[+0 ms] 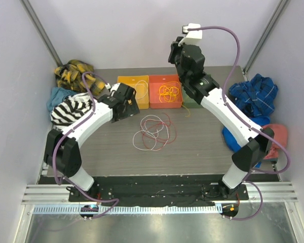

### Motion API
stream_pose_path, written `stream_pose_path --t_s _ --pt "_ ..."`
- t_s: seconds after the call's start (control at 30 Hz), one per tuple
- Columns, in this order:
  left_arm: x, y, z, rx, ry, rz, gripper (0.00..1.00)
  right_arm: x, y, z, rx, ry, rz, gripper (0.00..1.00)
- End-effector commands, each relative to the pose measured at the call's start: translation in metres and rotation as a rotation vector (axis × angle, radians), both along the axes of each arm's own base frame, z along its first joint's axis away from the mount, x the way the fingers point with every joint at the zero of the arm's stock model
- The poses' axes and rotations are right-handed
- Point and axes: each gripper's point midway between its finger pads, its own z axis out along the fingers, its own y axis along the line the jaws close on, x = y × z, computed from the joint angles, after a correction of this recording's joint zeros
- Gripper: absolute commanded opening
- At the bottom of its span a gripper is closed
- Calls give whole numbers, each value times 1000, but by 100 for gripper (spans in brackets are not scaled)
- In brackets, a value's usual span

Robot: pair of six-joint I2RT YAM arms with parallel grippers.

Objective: Untangle the cables

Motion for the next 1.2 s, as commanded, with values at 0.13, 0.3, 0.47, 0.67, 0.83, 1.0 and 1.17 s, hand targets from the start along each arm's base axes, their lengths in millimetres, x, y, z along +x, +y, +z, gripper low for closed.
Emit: stream_pose_path --t_s 0.13,0.3,0.47,0.67,0.83,1.0,1.17 --pt "-37 22 -7 -28 1 69 100 29 -4 57 31 -123 -15 1" --pt "-62 33 -34 -17 51 78 100 43 -11 72 42 -147 -29 1" --pt "-80 33 -61 -33 117 72 100 56 -7 76 51 -165 -32 1" --pt "-97 33 -86 -50 180 70 100 68 -9 79 65 -186 -39 1" --pt "-103 29 -97 -77 209 66 100 80 -11 71 69 -180 -46 1" --pt "-102 25 -102 -90 219 59 99 101 -13 35 57 -120 -55 1" --pt "-101 20 -105 -103 228 49 99 119 -2 -15 42 -51 -35 1"
